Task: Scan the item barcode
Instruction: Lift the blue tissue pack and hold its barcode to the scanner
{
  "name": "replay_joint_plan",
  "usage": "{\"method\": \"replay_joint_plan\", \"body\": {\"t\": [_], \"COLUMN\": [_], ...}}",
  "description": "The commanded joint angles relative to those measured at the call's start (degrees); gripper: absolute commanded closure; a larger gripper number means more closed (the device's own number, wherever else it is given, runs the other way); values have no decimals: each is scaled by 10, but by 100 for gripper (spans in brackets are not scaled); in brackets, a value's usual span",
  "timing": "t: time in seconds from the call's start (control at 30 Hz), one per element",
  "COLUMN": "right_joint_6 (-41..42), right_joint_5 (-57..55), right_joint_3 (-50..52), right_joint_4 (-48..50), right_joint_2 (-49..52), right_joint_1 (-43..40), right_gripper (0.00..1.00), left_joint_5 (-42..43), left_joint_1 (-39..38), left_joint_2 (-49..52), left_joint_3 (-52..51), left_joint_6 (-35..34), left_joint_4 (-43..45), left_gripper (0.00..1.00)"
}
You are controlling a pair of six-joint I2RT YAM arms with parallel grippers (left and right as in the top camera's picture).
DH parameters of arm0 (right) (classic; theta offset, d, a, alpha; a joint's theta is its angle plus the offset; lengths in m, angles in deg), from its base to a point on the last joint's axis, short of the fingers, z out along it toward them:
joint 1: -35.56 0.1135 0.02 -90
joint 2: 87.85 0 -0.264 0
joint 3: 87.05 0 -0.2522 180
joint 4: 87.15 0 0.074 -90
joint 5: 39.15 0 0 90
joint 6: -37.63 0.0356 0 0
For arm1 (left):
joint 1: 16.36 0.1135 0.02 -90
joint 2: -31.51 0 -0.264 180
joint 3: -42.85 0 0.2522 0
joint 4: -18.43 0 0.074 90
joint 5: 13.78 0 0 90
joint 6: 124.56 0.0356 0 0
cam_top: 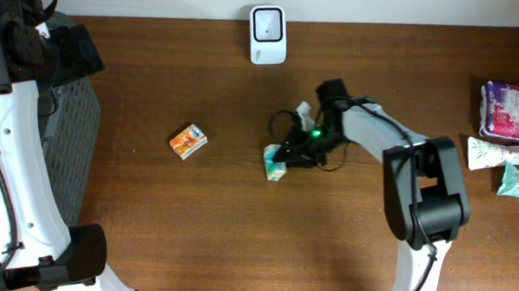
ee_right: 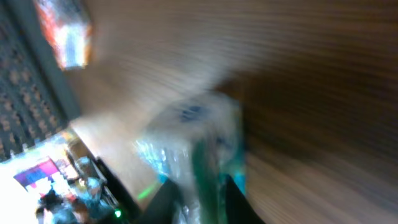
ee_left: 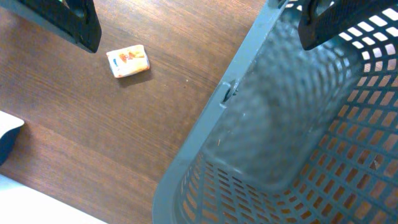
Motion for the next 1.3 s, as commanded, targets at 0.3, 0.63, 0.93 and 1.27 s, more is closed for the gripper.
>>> {"method": "replay_joint_plan", "body": {"t": [0.3, 0.63, 0.93, 1.27], "right_joint_6": [-130, -111, -115, -115], "right_joint_5": [-185, -116, 433, 428], "right_joint_3": [-114, -1, -60, -60], "right_joint_4": [-182, -32, 44, 198], "right_joint_2": [-5, -5, -8, -8], "right_joint_1": [6, 28, 7, 8], "right_gripper": [37, 96, 96, 96], "left_joint_5": [-4, -4, -4, -4], "left_joint_1": [1, 1, 1, 1], "left_joint_2": [-5, -5, -5, -5], "left_joint_3": [7, 7, 7, 7], "left_joint_6": [7, 7, 7, 7], "left_joint_4": [1, 1, 1, 1], "left_gripper": [1, 1, 1, 1]}}
